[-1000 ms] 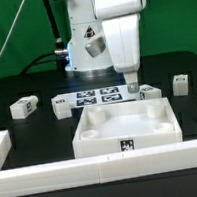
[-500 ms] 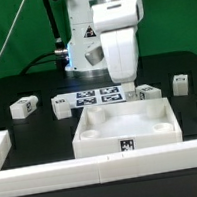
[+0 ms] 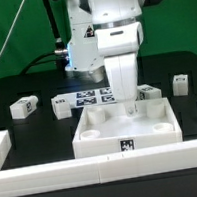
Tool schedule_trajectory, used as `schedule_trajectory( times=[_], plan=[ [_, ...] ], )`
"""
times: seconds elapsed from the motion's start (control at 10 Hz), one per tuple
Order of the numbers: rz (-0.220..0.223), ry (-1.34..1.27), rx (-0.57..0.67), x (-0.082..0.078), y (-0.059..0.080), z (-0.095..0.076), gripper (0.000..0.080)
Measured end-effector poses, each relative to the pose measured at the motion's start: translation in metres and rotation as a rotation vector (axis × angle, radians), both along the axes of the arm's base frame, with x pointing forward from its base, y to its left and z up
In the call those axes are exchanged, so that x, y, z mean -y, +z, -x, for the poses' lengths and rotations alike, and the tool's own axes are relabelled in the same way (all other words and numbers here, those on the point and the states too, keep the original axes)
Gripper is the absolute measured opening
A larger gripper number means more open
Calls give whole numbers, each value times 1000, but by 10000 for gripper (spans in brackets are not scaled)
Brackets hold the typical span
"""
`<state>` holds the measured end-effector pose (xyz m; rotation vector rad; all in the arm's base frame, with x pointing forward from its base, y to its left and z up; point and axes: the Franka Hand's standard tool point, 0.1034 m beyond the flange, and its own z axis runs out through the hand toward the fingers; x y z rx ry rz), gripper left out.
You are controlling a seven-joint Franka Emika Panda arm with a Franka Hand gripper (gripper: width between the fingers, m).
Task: Assemble one leg
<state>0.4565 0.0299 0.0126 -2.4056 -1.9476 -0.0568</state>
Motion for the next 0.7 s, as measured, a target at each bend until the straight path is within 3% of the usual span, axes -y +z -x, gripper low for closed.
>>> schedule_trajectory(
  times=[0.3, 0.5, 0.6, 0.7],
  plan=[
    [-1, -5, 5, 7, -5, 0, 650],
    [-1, -6, 5, 7, -5, 0, 372],
    [-1, -6, 5, 7, -5, 0, 372],
    [-1, -7, 4, 7, -5, 0, 216]
  ],
)
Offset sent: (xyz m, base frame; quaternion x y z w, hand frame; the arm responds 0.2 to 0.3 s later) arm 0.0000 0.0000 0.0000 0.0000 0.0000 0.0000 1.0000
